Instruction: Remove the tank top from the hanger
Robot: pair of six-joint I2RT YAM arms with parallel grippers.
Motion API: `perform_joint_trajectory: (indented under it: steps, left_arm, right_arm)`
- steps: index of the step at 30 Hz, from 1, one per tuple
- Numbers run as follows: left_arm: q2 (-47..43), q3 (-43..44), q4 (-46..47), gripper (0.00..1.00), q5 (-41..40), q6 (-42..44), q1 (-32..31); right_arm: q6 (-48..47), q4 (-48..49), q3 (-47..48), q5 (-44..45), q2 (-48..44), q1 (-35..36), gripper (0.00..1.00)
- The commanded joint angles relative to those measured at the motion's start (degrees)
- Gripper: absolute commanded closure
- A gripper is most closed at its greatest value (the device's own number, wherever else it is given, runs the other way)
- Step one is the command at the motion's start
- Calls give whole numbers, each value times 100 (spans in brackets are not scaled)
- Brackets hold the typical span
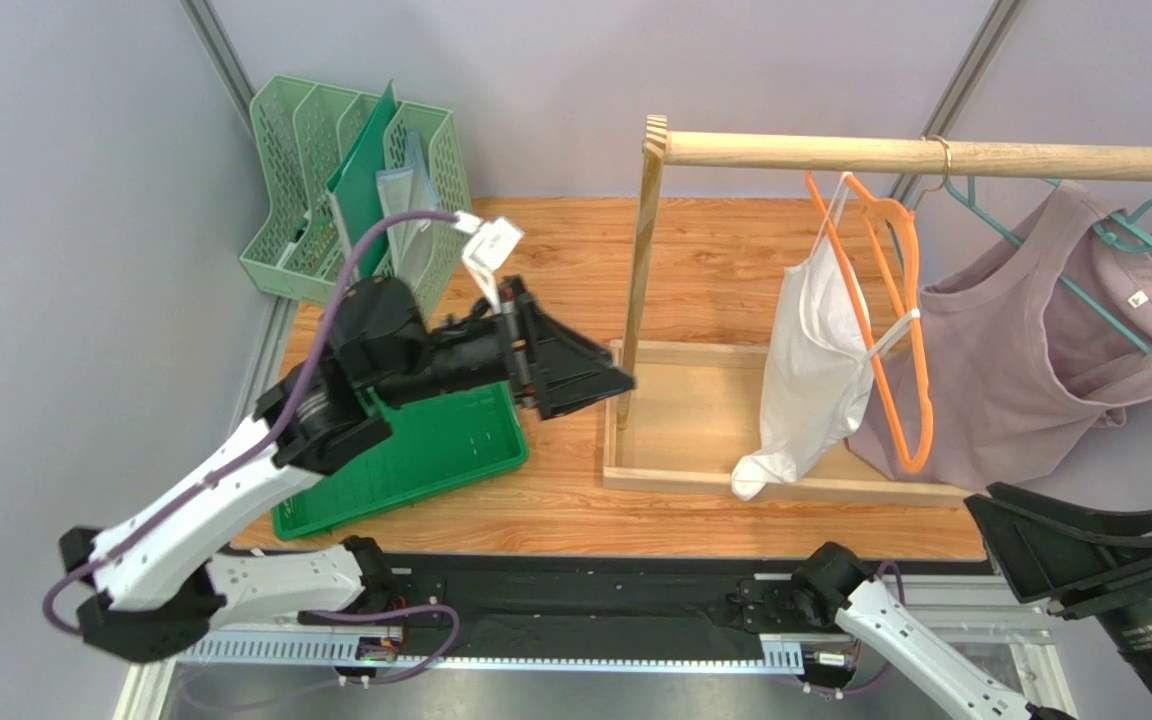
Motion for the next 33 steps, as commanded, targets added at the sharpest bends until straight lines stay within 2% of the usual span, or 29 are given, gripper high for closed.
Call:
perform_joint_trajectory:
  steps: [1,3,5,8,10,15,19,22,29,33]
  left_arm:
    - [1454,1811,-16,12,-1048,1093,-942]
    - [1993,2394,-209,16,-1242,1540,-1373]
    - [2609,3133,-490,19,-1830,1840,-1767]
    - [2752,3180,-624,20,-2613,2166,-2164]
    - [2455,2639,-352,20,-2772,2054,-2262]
    - [1576,1125,290,20,-2562,1386,-2368]
    - [838,-51,229,20,-2553,990,-2517]
    - [372,-764,256,20,-2570,700,-2666]
    - [-280,-1785,238,20,-2763,269,-3079]
    - [-316,-2093,194,20,-2790,189,-3255]
  right_arm:
    - [-322,-1411,503,268,345,24,0]
    - [-426,-1411,618,409,468,24,1]
    - [-550,-1411,750,645,688,24,1]
    - [-883,-1437,970,1049,1109,33,1]
    - [-1155,-1437,1058,1208,1478,15,1]
    - [-1789,-1131,989,1902,2330,24,1]
    - [-2307,-394,1023,2035,2832,33,3]
    - [-2624,-216,1294,2088,3315,24,7]
    - [-2861,-505,2148,2605,4300,24,18]
    - [-2923,-532,2289,2721,4661,33,29]
